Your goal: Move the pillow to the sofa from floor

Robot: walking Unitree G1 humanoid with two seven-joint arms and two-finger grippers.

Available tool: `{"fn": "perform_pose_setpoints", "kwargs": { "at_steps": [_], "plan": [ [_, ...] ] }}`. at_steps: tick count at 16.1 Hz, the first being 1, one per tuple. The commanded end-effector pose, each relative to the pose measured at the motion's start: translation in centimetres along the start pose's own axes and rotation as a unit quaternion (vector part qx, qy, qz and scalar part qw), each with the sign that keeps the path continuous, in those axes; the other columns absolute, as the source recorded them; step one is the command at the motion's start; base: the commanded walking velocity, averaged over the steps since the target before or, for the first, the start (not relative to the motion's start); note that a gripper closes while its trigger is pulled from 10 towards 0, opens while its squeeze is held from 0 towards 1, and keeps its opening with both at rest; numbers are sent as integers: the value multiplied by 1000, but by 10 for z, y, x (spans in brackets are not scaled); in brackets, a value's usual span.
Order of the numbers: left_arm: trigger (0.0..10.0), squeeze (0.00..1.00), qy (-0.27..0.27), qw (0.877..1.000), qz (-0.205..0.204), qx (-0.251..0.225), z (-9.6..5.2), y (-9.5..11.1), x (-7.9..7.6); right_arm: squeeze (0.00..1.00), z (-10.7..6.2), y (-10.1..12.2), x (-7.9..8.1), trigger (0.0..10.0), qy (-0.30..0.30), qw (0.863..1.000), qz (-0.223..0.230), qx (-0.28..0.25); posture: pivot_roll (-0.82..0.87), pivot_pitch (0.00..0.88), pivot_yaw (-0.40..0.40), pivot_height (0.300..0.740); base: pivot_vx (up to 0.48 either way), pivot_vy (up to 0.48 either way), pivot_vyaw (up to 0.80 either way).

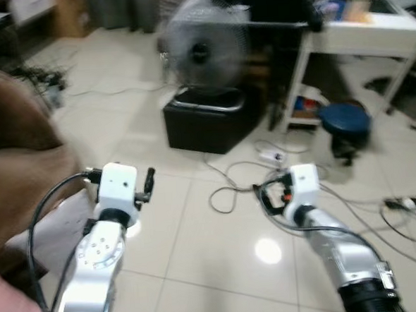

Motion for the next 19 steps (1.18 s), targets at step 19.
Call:
{"fn": "perform_pose_setpoints", "kwargs": {
  "at_steps": [19],
  "plan": [
    [10000, 0, -23, 1000, -17, 6, 5, -5, -4, 0, -21, 26, -29, 10000, -86, 991, -95, -40, 70, 0, 15, 740, 0, 107, 421]
  ]
}}
Point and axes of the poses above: a point about 5 cm out from each wrist's last joint towards the gripper, its own z axis pointing out of the wrist towards the gripper, its own y axis along the axis of the wrist's last joint, x = y × z, the point moved 4 cm from there along z, pointing out of the wrist towards the gripper, and after that the axes turned 8 degrees about -z, right-handed, at the moved point
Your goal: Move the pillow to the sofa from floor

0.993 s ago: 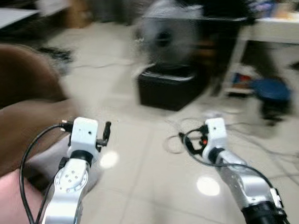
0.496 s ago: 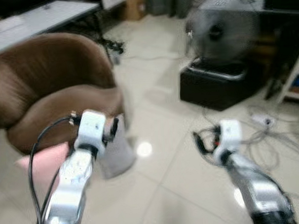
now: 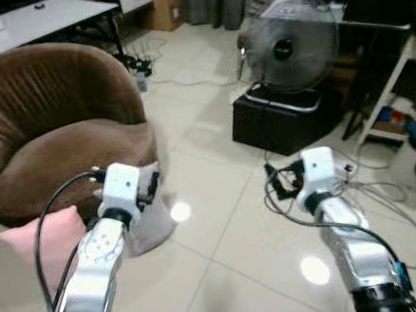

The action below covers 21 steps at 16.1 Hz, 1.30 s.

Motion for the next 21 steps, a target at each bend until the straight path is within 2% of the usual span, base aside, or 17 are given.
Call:
{"fn": "perform_pose_setpoints", "kwargs": {
  "at_steps": [1, 4, 6, 8, 12, 21],
  "plan": [
    [10000, 0, 9, 1000, 5, -4, -3, 3, 3, 0, -1, -18, 2, 10000, 1, 999, 4, 37, 92, 0, 5, 740, 0, 259, 0],
    [10000, 0, 10, 1000, 10, -2, -3, 3, 5, 0, -2, -25, 13, 10000, 13, 998, 43, 49, 101, 0, 5, 740, 0, 257, 0],
    [10000, 0, 9, 1000, 13, -3, -1, 5, 6, 0, -1, -26, 17, 10000, 15, 998, 38, 49, 92, 0, 18, 740, 0, 261, 0],
    [10000, 0, 0, 1000, 16, -3, 2, 6, 2, 0, -2, -27, 13, 10000, 2, 999, 26, 48, 85, 0, 28, 740, 0, 259, 0],
    [10000, 0, -9, 1000, 15, -4, 6, 8, -3, 0, -3, -28, 11, 10000, -2, 998, 31, 50, 77, 0, 37, 740, 0, 277, 0],
    [10000, 0, -12, 1000, 23, -5, 7, 9, -2, 0, -2, -30, 12, 10000, -7, 998, 37, 52, 83, 0, 40, 740, 0, 355, 0]
  ]
}}
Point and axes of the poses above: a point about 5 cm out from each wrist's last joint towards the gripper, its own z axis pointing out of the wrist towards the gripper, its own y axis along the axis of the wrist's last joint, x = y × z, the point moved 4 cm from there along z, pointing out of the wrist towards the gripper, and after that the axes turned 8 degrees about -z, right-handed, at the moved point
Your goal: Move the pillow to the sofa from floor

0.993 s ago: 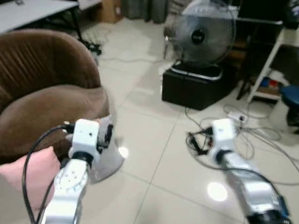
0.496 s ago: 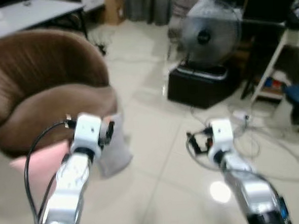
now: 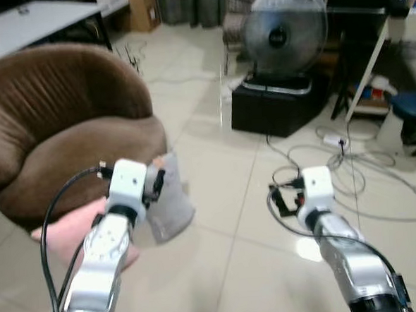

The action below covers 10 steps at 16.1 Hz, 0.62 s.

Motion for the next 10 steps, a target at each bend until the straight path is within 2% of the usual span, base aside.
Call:
{"fn": "perform_pose_setpoints", "kwargs": {
  "at_steps": [1, 9, 10],
  "plan": [
    [10000, 0, 6, 1000, 9, 2, 0, 1, 7, 0, 2, 6, 8, 10000, 11, 1000, 6, -9, 83, 0, 40, 740, 0, 356, 0],
    [10000, 0, 2, 1000, 13, 0, 1, 2, 6, 0, 3, 3, 9, 10000, 10, 1000, 10, -5, 86, 0, 42, 740, 0, 356, 0],
    [10000, 0, 1, 1000, 13, 0, 1, 2, 6, 0, 3, 3, 9, 10000, 10, 1000, 10, -5, 86, 0, 42, 740, 0, 352, -525]
  ]
}}
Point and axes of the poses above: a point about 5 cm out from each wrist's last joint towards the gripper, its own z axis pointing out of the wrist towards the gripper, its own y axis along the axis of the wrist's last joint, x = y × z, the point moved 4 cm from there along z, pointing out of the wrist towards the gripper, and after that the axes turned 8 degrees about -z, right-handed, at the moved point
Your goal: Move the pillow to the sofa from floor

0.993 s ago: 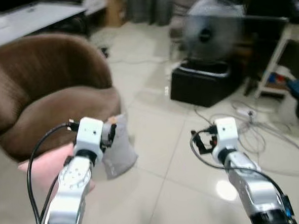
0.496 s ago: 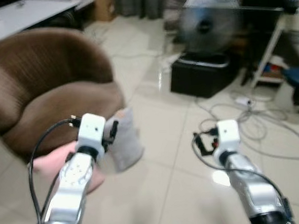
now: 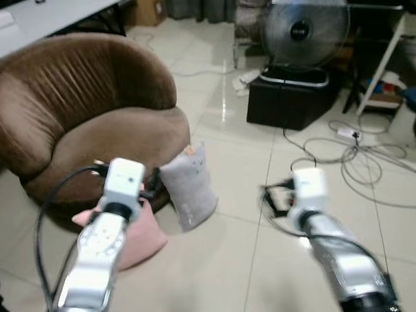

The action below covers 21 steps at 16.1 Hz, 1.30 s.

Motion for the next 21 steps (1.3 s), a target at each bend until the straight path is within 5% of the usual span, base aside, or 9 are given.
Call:
{"fn": "perform_pose_setpoints", "kwargs": {
  "at_steps": [1, 21],
  "plan": [
    [10000, 0, -12, 1000, -1, -1, 1, 0, -6, 0, -2, 1, -12, 10000, -16, 1000, -1, -2, 86, 0, 43, 740, 0, 352, -563],
    [10000, 0, -16, 1000, 6, 5, 1, -2, -5, 0, -2, -2, -12, 10000, -20, 1000, 6, 0, 90, 0, 51, 740, 0, 355, -569]
  ]
}}
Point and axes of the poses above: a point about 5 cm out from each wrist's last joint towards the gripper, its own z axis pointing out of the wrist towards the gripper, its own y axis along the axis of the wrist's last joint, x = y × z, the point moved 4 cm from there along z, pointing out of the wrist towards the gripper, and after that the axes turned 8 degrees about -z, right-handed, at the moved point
